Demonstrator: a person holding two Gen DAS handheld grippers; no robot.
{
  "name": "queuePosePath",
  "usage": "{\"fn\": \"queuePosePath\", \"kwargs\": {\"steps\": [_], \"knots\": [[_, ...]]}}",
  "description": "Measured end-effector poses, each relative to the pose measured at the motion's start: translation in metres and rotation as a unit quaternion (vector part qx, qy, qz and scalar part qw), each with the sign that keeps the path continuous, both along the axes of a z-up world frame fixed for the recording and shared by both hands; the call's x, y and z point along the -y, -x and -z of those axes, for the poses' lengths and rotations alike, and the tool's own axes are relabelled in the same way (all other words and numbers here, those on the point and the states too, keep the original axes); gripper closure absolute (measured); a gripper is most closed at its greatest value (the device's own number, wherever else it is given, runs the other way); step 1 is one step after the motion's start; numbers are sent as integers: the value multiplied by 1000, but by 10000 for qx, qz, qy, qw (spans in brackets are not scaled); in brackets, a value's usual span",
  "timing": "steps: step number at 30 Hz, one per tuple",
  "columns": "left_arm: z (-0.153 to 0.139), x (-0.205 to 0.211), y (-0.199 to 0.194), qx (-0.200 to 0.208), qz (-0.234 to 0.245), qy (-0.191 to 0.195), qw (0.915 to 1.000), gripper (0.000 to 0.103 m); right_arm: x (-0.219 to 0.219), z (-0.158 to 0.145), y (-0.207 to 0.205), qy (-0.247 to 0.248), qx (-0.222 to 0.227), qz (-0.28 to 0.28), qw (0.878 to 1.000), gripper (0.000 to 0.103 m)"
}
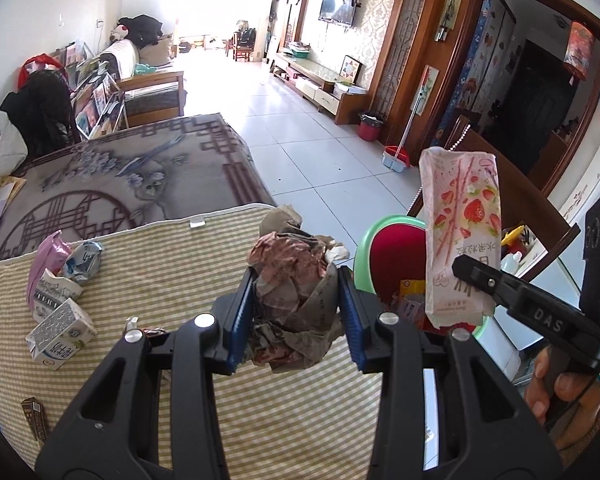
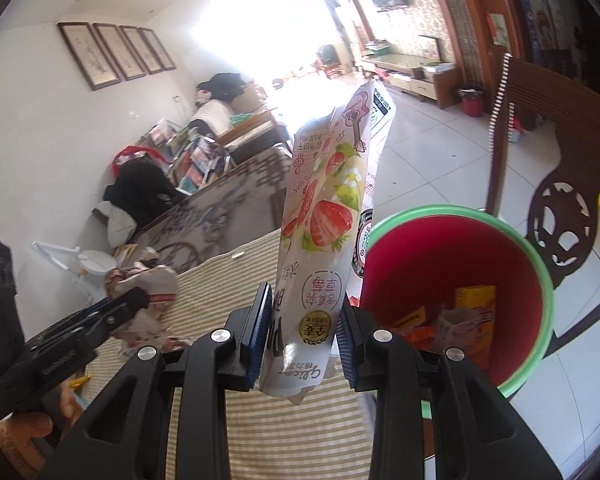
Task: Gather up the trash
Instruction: 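Carry the snack bag with the right tool while the left tool carries the paper to the bucket, then open the right tool to drop the bag while the left tool releases the paper into the bucket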
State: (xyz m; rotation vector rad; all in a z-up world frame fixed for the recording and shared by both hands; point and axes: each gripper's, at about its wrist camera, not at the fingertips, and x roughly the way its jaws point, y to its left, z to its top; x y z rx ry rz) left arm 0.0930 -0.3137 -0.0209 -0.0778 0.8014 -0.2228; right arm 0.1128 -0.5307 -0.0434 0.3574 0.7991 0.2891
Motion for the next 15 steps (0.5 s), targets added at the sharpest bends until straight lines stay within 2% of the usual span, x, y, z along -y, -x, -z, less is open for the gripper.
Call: {"fn": "queuePosePath", "kwargs": {"steps": [5, 7, 15], "knots": [[3, 20, -14, -48, 139, -9, 9999, 65, 25, 15, -16, 386, -143, 357, 9985, 67], [3, 28, -18, -30, 231, -35, 9997, 65, 34, 17, -16, 523, -152, 612, 9966, 44], [9, 76, -37, -93, 718, -27, 9974, 65, 84, 15, 6, 43, -112, 1247, 9921, 40]]}}
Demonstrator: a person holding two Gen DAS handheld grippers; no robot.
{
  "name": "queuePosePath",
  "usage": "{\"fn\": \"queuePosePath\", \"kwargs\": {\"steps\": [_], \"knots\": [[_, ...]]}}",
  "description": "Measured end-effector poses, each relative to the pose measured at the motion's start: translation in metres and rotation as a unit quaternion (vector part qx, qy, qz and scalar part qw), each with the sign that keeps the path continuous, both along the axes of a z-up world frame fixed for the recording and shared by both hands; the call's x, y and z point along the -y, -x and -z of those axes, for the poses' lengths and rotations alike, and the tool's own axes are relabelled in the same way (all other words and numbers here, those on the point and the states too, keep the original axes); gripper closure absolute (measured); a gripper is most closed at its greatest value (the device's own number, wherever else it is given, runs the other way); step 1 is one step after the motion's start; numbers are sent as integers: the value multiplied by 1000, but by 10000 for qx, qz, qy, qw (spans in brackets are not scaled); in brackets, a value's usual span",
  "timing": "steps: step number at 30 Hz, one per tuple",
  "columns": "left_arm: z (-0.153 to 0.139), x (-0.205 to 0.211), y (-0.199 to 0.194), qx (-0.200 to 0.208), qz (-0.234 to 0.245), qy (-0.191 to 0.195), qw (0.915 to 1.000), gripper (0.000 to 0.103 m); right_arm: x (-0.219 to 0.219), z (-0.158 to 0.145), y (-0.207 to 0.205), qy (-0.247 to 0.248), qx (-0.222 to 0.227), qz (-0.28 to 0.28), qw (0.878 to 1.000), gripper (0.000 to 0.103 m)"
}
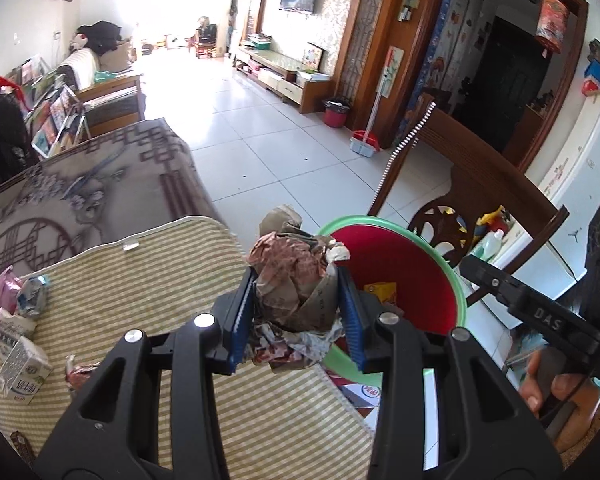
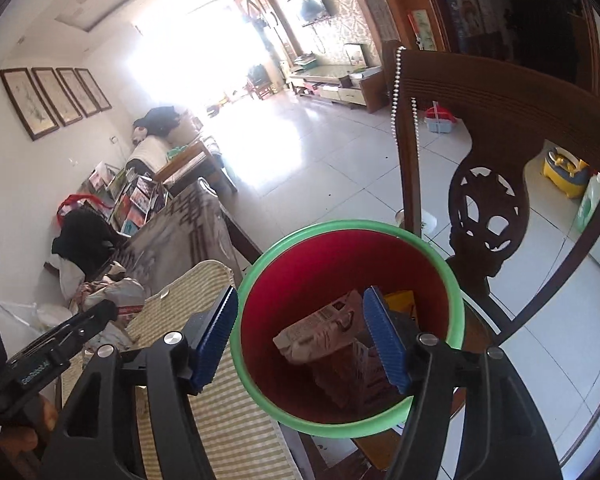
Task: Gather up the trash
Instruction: 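Open the right tool to drop the bag while the left tool releases the paper into the bucket, then move both tools back over the table to the remaining trash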
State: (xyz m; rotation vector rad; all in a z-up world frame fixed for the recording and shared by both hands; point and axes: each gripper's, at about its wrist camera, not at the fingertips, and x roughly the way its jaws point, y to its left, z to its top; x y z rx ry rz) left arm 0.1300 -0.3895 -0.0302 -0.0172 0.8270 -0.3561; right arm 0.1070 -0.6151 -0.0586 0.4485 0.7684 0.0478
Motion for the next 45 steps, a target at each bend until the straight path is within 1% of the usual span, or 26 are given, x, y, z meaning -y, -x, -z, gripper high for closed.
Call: {"fn": "queuePosePath", "kwargs": {"steps": [3, 11, 15, 17, 18, 19, 21, 24, 27, 30, 34, 37, 40, 42, 45], "knots": [[3, 20, -6, -9, 253, -8, 9997, 65, 13, -3, 14, -52, 11, 147, 9999, 40], [12, 76, -23, -97, 812, 55, 9966, 65, 36, -9, 53, 199, 7, 563, 9982, 39], [13, 95, -27, -110, 998, 82, 9949, 64, 46, -12, 69, 245, 23, 793, 9965, 38], [13, 100, -27, -94, 1035, 104, 9945, 53, 50, -13, 74, 267, 33, 888, 9957, 38], [13, 102, -27, -113, 1043, 117, 9944, 36, 52, -13, 75, 268, 37, 930, 9953, 38], [13, 103, -27, -109, 1033, 155, 9945, 29, 53, -13, 77, 264, 38, 955, 9951, 38], [10, 101, -24, -72, 1024, 181, 9946, 29, 53, -13, 78, 248, 33, 962, 9950, 38], [7, 94, -19, 2, 997, 121, 9949, 27, 46, -14, 77, 250, 58, 897, 9956, 37], [3, 71, -9, 91, 768, 139, 9969, 23, 32, -15, 67, 247, 108, 709, 9971, 37], [7, 43, 1, 52, 433, 187, 9989, 22, 15, -16, 56, 255, 133, 464, 9985, 37], [15, 4, 8, -28, 80, 44, 10000, 21, -19, -15, 37, 229, 134, 18, 9996, 37], [17, -32, 12, 2, -287, -52, 9996, 21, -53, -15, 23, 240, 116, -416, 9988, 36], [21, -76, 17, -48, -717, -89, 9974, 21, -94, -15, 9, 295, 75, -912, 9954, 33], [24, -107, 21, -97, -1021, -102, 9947, 21, -117, -15, 5, 315, 86, -1128, 9931, 33], [30, -160, 33, -191, -1541, -155, 9878, 21, -155, -17, -2, 353, 122, -1443, 9888, 33]]}}
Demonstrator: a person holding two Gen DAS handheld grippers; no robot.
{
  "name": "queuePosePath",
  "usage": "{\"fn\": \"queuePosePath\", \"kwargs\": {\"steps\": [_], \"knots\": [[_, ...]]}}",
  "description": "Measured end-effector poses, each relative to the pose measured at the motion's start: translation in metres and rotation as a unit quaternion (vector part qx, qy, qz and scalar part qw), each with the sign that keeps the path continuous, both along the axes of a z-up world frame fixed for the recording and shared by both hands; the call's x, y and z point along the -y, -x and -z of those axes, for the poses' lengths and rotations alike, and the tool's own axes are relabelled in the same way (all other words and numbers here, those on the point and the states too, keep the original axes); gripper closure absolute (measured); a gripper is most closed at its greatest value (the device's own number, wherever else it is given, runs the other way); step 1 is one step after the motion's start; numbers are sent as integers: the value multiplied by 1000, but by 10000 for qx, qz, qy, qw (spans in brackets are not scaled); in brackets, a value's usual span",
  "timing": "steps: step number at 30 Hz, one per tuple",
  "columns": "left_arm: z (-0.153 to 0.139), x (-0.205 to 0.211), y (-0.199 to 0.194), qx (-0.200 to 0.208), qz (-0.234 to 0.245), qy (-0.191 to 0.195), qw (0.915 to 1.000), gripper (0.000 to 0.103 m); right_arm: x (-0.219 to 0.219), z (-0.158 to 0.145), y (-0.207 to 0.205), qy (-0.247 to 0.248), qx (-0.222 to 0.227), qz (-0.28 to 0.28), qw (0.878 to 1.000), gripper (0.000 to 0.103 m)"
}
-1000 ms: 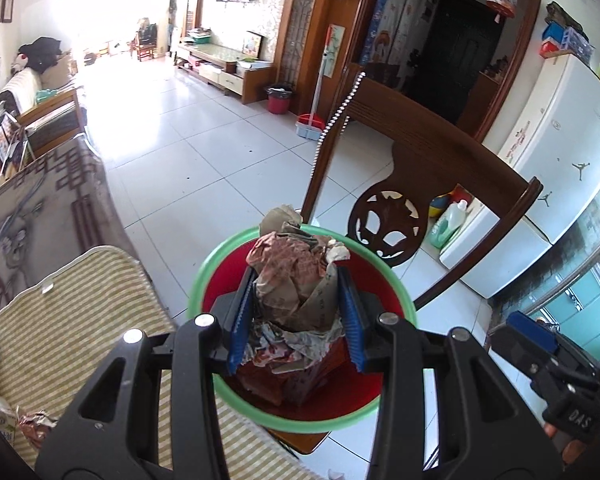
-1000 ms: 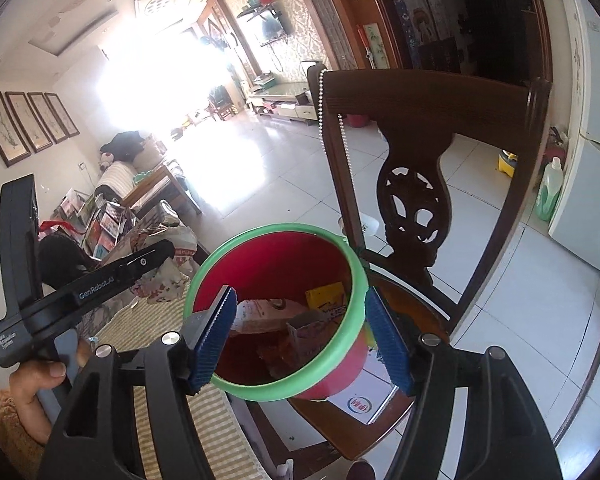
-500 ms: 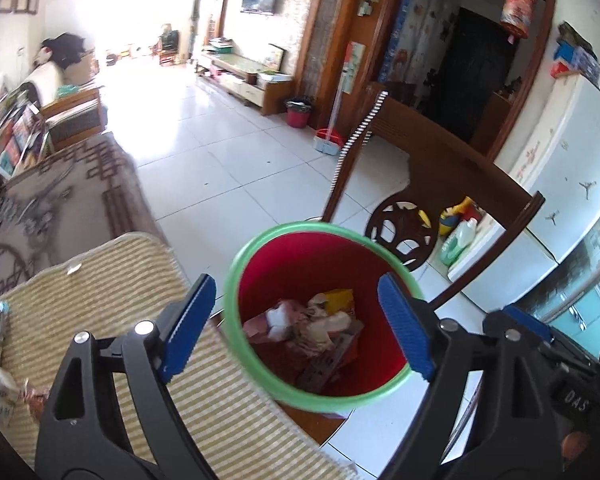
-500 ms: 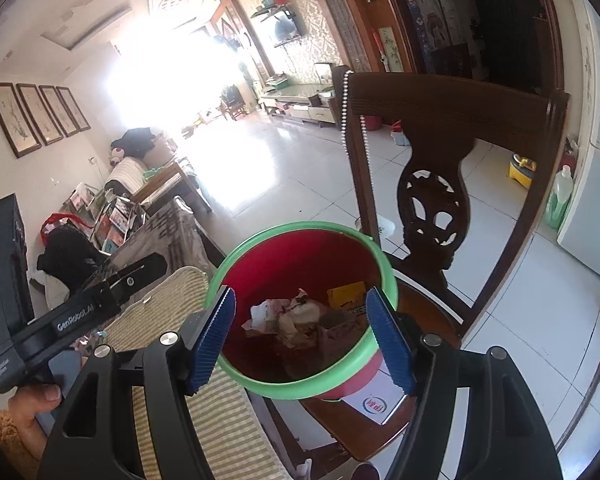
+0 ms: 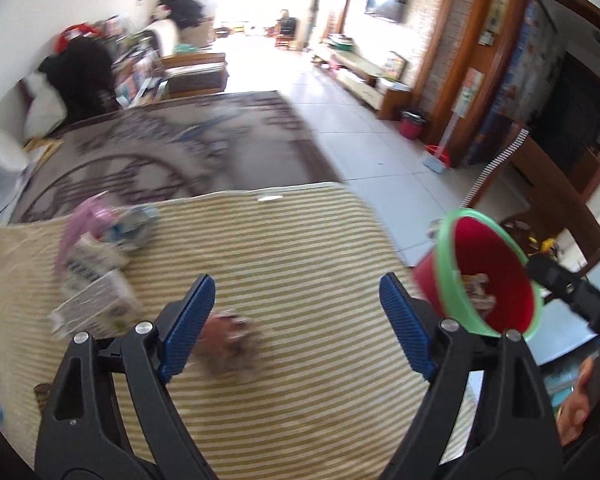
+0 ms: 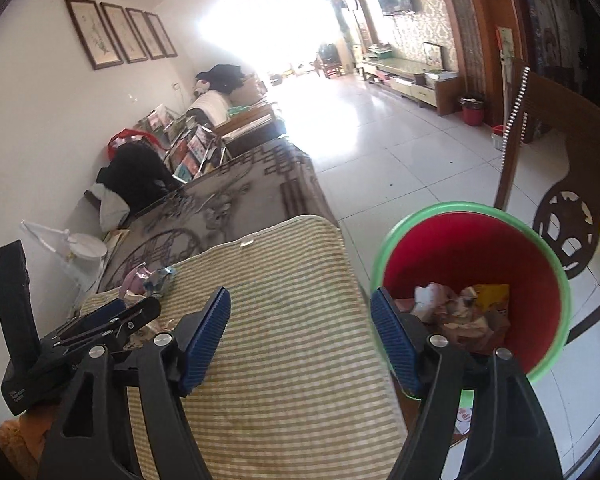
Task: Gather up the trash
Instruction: 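Move both tools back over the table to the remaining trash, then grasp the dark cigarette pack with the left tool while the right tool grasps the white milk carton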
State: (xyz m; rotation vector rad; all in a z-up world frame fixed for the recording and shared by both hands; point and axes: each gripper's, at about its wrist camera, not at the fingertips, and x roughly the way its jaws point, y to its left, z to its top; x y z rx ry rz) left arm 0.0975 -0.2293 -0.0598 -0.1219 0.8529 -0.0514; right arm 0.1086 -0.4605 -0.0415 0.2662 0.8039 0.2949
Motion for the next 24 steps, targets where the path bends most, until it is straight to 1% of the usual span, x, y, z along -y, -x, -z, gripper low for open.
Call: {"fn": "queuePosePath", "kwargs": {"steps": [3, 6, 11, 13, 18, 21, 24], "knots": [[10, -63, 19, -154, -577, -70, 9982, 21, -42, 0, -5, 42, -18, -306, 9995, 33], [18, -117, 39, -313, -1052, -102, 9939, 21, -79, 0, -7, 84, -55, -545, 9985, 33], [34, -189, 74, -582, -1565, -170, 9858, 21, -149, -2, -5, 208, -54, -972, 9950, 32], [46, -212, 87, -777, -1633, -170, 9834, 21, -175, 0, -3, 211, -99, -1103, 9936, 32], [72, -241, 118, -1165, -1531, -51, 9813, 21, -230, 17, 9, 141, -363, -1309, 9906, 32], [94, -248, 129, -1519, -1416, 132, 9781, 21, -258, 22, 18, 175, -437, -1412, 9889, 32], [110, -255, 132, -1739, -1374, 390, 9744, 22, -280, 26, 26, 268, -483, -1506, 9871, 32]]}}
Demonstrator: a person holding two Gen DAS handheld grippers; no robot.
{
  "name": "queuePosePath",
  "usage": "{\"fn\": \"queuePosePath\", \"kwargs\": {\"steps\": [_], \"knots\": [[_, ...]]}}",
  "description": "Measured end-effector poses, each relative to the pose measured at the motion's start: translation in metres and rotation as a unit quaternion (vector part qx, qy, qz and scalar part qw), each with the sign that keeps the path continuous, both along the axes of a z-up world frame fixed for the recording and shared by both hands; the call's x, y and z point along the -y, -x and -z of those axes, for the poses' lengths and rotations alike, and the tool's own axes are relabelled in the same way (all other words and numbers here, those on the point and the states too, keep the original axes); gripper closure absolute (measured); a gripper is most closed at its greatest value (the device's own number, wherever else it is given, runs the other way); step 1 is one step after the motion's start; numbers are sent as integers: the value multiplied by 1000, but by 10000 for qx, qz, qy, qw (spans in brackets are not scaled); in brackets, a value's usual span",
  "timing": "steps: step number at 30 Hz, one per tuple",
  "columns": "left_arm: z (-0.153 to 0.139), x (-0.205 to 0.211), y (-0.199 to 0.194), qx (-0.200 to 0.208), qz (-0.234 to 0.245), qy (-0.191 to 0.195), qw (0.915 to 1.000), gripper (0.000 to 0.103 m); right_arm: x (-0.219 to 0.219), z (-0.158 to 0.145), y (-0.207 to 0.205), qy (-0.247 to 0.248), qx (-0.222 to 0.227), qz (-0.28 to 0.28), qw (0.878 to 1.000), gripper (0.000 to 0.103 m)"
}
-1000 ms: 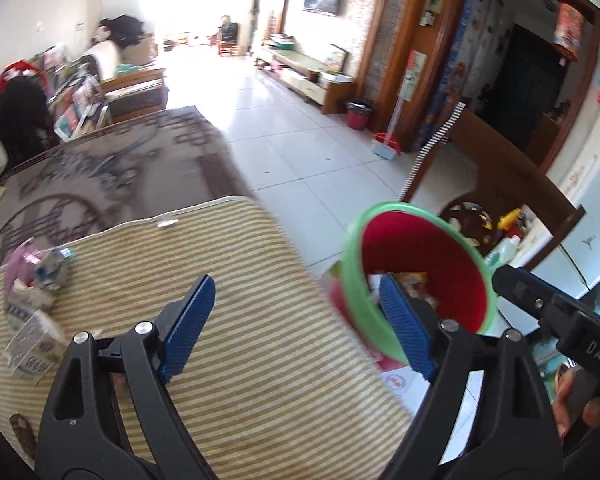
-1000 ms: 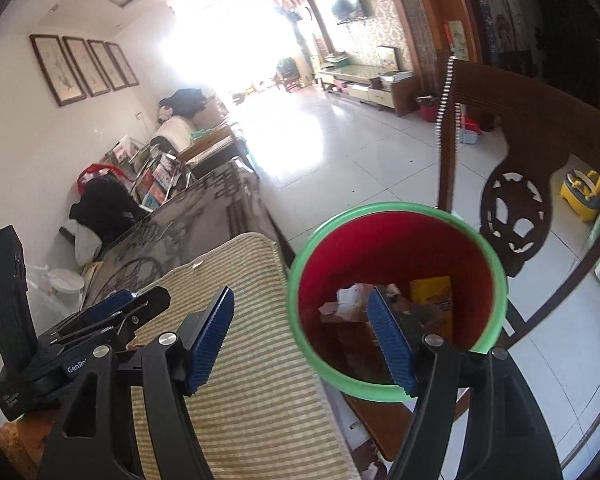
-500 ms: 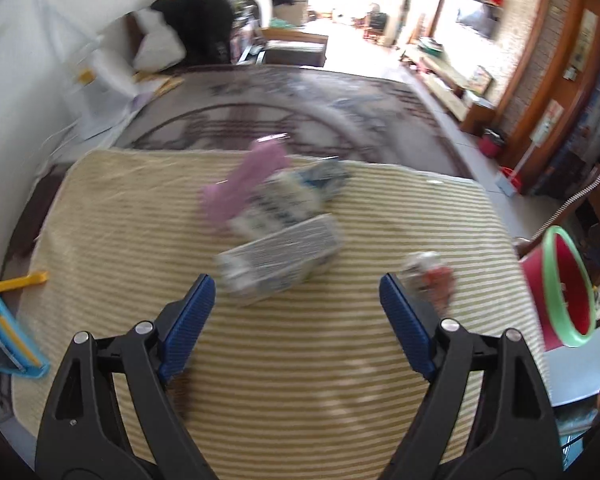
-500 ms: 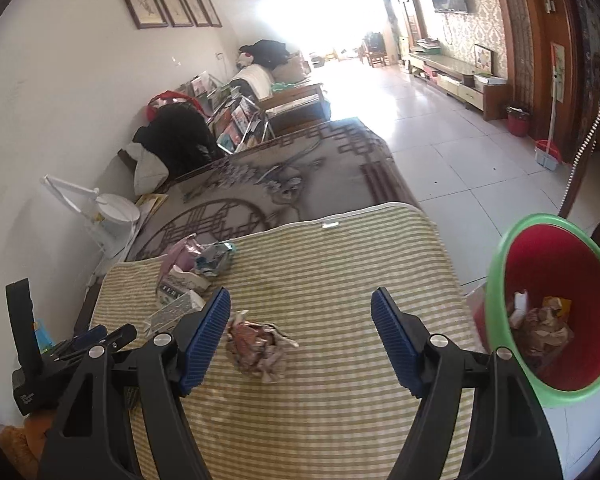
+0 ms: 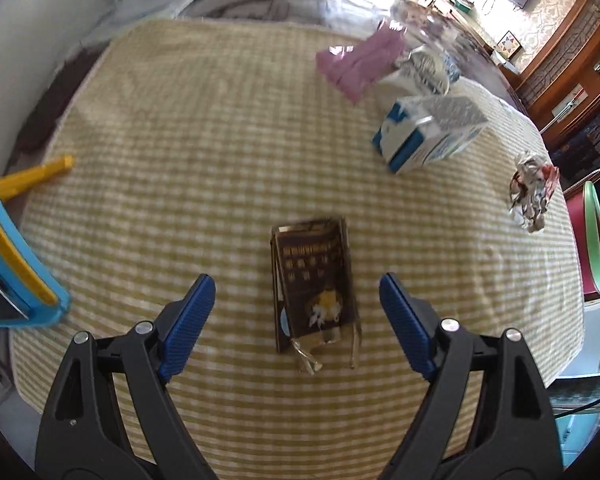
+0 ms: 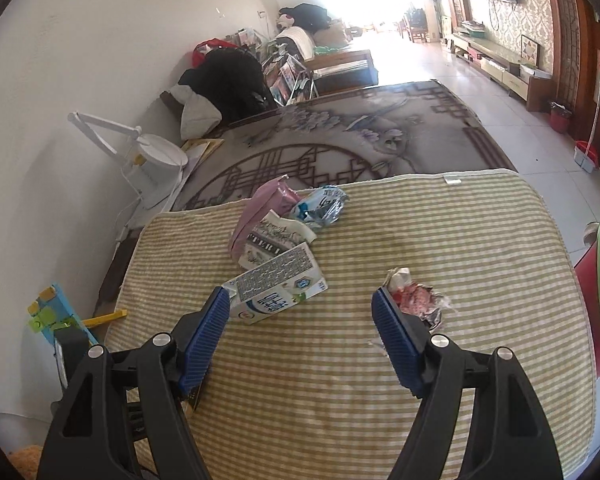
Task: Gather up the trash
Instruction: 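Grasp the dark cigarette pack with the left tool while the right tool grasps the white milk carton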
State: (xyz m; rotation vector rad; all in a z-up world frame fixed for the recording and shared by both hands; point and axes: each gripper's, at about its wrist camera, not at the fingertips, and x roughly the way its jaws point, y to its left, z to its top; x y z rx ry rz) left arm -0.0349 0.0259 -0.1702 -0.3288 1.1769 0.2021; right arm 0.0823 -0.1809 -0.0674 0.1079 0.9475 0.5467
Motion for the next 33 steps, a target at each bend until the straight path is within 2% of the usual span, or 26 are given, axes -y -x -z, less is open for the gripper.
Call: {"fn": "queuePosePath", "kwargs": {"steps": [2, 3, 4, 6, 8, 9, 12, 15, 19, 24, 33], "knots": [[8, 1, -2, -82, 117, 71, 9999, 23, -8, 2, 4, 54, -26, -29, 10000, 32], [11, 2, -3, -112, 187, 72, 9997, 31, -11, 3, 6, 74, -41, -29, 10000, 32], [13, 3, -4, -135, 239, 96, 9996, 44, -14, 5, 7, 96, -86, -25, 9999, 32], [15, 3, -6, -169, 316, 153, 9992, 57, -18, 12, 5, 97, -222, 4, 9997, 32], [13, 4, -6, -78, 436, 206, 9988, 59, -23, 21, 2, -29, -519, 35, 9986, 32], [12, 4, -5, -48, 478, 211, 9986, 61, -24, 27, -3, -262, -811, 100, 9963, 32], [6, 1, -2, 72, 529, 214, 9983, 61, -33, 44, -19, -725, -1476, 313, 9859, 32], [0, -2, 1, 143, 487, 170, 9986, 61, -52, 53, -35, -496, -1727, 486, 9825, 32], [-4, -8, 10, 138, 470, 35, 9988, 60, -69, 72, -58, -718, -2259, 797, 9682, 32], [-9, -23, 14, 162, 380, -39, 9991, 59, -88, 87, -77, -348, -2341, 1081, 9655, 32], [-10, -38, 15, 192, 259, -74, 9995, 59, -125, 106, -94, 538, -2140, 971, 9705, 31]]}}
